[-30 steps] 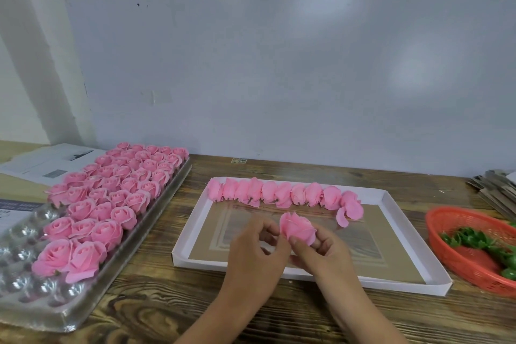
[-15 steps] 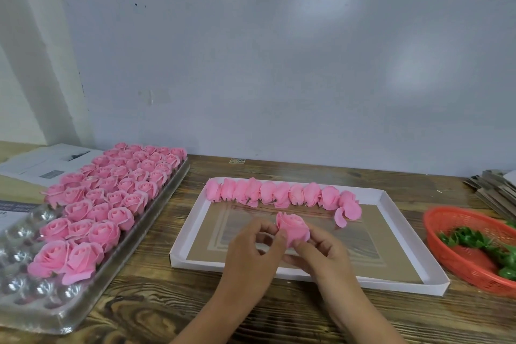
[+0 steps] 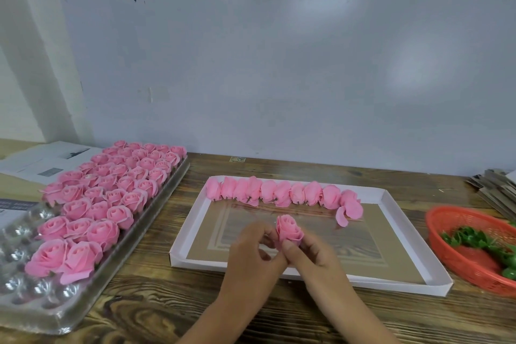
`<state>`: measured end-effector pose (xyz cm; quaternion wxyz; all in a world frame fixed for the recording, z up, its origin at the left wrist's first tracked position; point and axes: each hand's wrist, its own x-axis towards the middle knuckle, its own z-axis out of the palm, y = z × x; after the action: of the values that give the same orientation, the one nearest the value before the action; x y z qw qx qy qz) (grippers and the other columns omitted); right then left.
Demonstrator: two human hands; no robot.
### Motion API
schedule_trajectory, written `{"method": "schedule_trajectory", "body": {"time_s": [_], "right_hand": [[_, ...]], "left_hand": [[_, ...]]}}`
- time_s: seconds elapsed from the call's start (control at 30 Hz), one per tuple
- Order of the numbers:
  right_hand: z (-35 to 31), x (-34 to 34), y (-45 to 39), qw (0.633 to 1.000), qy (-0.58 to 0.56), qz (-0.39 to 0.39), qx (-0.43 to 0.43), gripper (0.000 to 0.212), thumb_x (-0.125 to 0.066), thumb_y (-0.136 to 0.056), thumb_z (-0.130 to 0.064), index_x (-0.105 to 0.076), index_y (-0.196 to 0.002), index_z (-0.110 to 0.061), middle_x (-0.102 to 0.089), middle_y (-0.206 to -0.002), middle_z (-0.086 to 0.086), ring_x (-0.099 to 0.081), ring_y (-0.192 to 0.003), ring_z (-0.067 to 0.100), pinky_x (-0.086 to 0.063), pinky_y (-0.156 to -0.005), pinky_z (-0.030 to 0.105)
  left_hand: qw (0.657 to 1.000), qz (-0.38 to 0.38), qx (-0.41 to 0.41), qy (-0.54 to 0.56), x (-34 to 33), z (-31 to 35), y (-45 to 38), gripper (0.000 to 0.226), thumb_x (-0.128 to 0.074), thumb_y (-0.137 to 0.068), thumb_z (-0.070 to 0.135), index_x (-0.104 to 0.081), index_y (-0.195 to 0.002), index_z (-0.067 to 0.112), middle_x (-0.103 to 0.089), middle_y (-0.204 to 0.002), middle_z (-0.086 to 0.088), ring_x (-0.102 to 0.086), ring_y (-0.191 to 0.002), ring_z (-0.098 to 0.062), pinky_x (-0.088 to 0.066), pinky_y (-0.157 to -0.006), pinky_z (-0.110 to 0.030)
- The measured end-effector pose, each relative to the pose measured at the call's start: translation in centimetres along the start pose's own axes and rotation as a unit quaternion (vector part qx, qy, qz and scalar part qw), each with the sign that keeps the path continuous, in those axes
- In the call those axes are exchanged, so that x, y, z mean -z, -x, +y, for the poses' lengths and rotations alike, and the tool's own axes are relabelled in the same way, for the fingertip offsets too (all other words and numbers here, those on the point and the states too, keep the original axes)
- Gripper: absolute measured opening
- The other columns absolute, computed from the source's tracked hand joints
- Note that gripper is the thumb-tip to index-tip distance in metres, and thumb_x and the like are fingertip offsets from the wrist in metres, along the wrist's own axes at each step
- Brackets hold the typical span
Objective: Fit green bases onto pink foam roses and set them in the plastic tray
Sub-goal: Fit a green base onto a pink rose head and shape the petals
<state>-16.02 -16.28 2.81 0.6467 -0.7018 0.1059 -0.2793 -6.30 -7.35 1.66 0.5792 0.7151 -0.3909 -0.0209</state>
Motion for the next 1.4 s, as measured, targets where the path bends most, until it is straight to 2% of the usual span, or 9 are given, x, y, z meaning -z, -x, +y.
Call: {"method": "schedule_trajectory", "body": {"time_s": [0.1, 0.23, 0.43, 0.67, 0.87, 1.0, 1.1, 1.23, 1.4], "right_hand": [[0.1, 0.0, 0.0, 0.997, 0.062, 0.034, 0.005, 0.025, -0.067, -0.091, -0.016, -0.073, -0.110, -0.032, -0.073, -0.109, -0.014, -0.065, -0.106, 0.000, -0.046, -0.081, 0.006], [0.2, 0.4, -0.2, 0.986, 0.122, 0.117, 0.001, 0.020, -0.076, -0.081, -0.026, -0.076, -0.092, -0.042, -0.068, -0.101, -0.021, -0.061, -0.102, -0.004, -0.045, -0.079, 0.010], [0.2, 0.7, 0.0, 0.971, 0.181, 0.157, -0.017, 0.028, -0.080, -0.074, -0.019, -0.073, -0.091, -0.039, -0.073, -0.092, -0.018, -0.066, -0.088, -0.001, -0.052, -0.076, 0.022], [0.1, 0.5, 0.1, 0.973, 0.182, 0.144, -0.015, 0.026, -0.083, -0.068, -0.025, -0.069, -0.089, -0.030, -0.072, -0.087, -0.015, -0.068, -0.082, 0.003, -0.055, -0.071, 0.019], [0.1, 0.5, 0.2, 0.986, 0.140, 0.090, 0.032, 0.048, -0.056, -0.086, 0.013, -0.076, -0.088, -0.031, -0.073, -0.104, -0.015, -0.066, -0.101, 0.004, -0.051, -0.083, 0.016], [-0.1, 0.5, -0.1, 0.990, 0.094, 0.100, 0.037, 0.051, -0.062, -0.083, 0.016, -0.079, -0.072, -0.031, -0.072, -0.102, -0.012, -0.068, -0.095, 0.003, -0.051, -0.075, 0.014], [0.0, 0.9, -0.2, 0.993, 0.055, 0.105, 0.006, 0.038, -0.068, -0.079, 0.015, -0.077, -0.071, -0.021, -0.072, -0.103, -0.007, -0.067, -0.098, 0.005, -0.051, -0.077, 0.019], [0.0, 1.7, -0.3, 0.994, -0.034, 0.074, -0.070, 0.028, -0.066, -0.083, 0.010, -0.071, -0.100, -0.011, -0.074, -0.106, 0.006, -0.069, -0.099, 0.018, -0.053, -0.082, 0.027], [-0.7, 2.2, -0.1, 0.969, -0.201, 0.032, -0.140, 0.021, -0.058, -0.084, 0.014, -0.067, -0.100, 0.003, -0.068, -0.102, 0.027, -0.067, -0.085, 0.028, -0.058, -0.076, 0.030]], "left_hand": [[0.997, -0.004, -0.045, -0.055, -0.2, -0.7, 0.0, 0.022, -0.077, -0.075, 0.029, -0.059, -0.085, 0.038, -0.059, -0.095, 0.020, -0.059, -0.088, -0.004, -0.049, -0.065, -0.014], [0.993, 0.011, -0.085, -0.085, -0.3, -0.9, 0.3, 0.022, -0.074, -0.075, 0.035, -0.056, -0.088, 0.038, -0.058, -0.091, 0.019, -0.057, -0.082, 0.000, -0.045, -0.064, -0.012], [0.995, -0.051, -0.067, -0.053, -0.3, -0.3, 0.3, 0.085, -0.081, -0.072, 0.027, -0.029, -0.117, 0.078, -0.057, -0.107, 0.030, -0.059, -0.094, 0.001, -0.047, -0.072, -0.010], [0.998, -0.023, -0.046, -0.037, -0.2, -1.1, 0.1, 0.075, -0.084, -0.073, 0.021, -0.043, -0.106, 0.075, -0.061, -0.108, 0.022, -0.061, -0.101, 0.005, -0.051, -0.083, -0.013], [0.999, -0.003, -0.026, 0.024, 0.4, -0.9, -0.3, 0.072, -0.085, -0.077, 0.022, -0.047, -0.107, 0.075, -0.062, -0.108, 0.032, -0.066, -0.097, 0.002, -0.053, -0.075, -0.011], [0.999, -0.017, -0.025, 0.027, 0.4, -1.0, -0.2, 0.055, -0.084, -0.076, 0.029, -0.056, -0.106, 0.066, -0.064, -0.107, 0.031, -0.067, -0.095, 0.003, -0.054, -0.076, -0.011], [0.999, -0.034, -0.014, 0.032, 0.4, -1.1, -0.2, 0.045, -0.085, -0.073, 0.034, -0.061, -0.106, 0.053, -0.068, -0.103, 0.023, -0.070, -0.093, -0.003, -0.056, -0.077, -0.017], [0.993, -0.063, 0.042, 0.089, 0.9, -0.5, -0.3, 0.040, -0.083, -0.063, 0.037, -0.067, -0.098, 0.045, -0.073, -0.092, 0.018, -0.072, -0.083, -0.004, -0.055, -0.068, -0.017], [0.990, -0.080, 0.043, 0.107, 1.5, 0.3, -0.1, 0.052, -0.085, -0.059, 0.045, -0.062, -0.105, 0.051, -0.071, -0.096, 0.021, -0.069, -0.085, -0.001, -0.054, -0.070, -0.017]]}}
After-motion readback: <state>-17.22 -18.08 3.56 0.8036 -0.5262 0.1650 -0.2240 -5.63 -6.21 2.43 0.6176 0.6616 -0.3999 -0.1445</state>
